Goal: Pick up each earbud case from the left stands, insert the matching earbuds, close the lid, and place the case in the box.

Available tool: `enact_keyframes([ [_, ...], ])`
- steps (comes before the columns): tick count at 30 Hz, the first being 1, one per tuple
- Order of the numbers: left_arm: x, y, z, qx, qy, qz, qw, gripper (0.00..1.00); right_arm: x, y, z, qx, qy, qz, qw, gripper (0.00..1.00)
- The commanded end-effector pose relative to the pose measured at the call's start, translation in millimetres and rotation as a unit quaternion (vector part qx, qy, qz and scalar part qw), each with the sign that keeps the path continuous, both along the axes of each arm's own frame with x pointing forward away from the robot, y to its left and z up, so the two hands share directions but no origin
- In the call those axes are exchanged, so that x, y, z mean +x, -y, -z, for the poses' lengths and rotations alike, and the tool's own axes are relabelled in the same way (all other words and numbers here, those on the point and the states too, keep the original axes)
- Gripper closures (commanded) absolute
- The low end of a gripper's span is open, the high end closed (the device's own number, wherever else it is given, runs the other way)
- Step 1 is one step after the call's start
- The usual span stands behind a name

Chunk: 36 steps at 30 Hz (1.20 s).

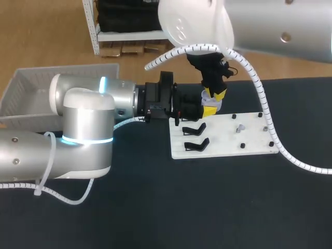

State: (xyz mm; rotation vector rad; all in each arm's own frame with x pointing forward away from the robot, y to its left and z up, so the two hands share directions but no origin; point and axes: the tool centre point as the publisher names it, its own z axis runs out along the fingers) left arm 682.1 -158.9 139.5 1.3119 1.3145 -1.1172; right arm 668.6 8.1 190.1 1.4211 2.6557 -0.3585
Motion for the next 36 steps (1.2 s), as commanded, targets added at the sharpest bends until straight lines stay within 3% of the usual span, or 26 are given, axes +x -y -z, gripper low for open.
enact_keyframes([
  [1, -1.0, -0.3, 1.2, -0.005, 0.003, -0.003, 1.0, 1.0, 0.5, 0.5, 1.3, 0.001, 0.001, 0.0, 1.0, 1.0],
  [32, -1.0, -0.3, 1.2, -0.005, 0.003, -0.003, 1.0, 1.0, 6.2, 2.2, 8.1, 0.011, -0.002, 0.004, 1.0, 1.0],
  [36, -1.0, -0.3, 1.2, -0.005, 0.003, -0.003, 1.0, 1.0, 4.8, 1.5, 7.6, 0.011, -0.002, 0.001, 1.0, 0.84],
])
